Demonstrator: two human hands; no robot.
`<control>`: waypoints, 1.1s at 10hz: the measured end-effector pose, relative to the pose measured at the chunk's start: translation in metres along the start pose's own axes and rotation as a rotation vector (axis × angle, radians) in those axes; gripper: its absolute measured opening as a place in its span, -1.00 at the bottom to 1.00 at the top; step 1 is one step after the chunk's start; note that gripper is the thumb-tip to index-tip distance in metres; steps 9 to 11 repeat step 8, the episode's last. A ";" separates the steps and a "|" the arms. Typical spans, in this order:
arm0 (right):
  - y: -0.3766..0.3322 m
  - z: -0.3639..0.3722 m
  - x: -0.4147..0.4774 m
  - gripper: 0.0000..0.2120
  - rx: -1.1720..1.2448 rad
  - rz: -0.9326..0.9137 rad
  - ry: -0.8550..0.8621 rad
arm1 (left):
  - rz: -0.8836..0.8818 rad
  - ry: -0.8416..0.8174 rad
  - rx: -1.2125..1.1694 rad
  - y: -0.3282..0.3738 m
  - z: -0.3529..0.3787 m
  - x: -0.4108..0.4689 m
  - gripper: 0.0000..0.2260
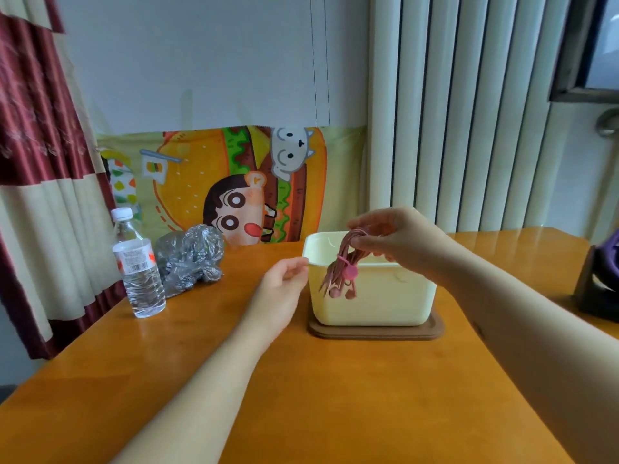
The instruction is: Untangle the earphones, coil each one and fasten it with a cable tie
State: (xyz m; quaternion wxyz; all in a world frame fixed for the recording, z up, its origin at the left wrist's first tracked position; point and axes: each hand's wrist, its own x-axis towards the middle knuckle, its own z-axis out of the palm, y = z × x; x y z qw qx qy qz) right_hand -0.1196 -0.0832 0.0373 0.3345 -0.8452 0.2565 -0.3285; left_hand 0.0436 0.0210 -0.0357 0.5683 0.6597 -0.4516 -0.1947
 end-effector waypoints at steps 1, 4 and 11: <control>0.005 -0.010 0.022 -0.76 0.069 -0.001 0.217 | 0.198 0.033 0.425 0.000 0.013 0.022 -0.67; 0.052 0.000 0.071 -0.82 -0.212 0.135 0.238 | 0.277 -0.077 0.823 -0.006 0.040 0.045 -0.58; 0.064 0.008 0.060 -0.74 -0.631 0.199 -0.087 | 0.312 0.033 0.765 -0.014 0.045 0.038 -0.56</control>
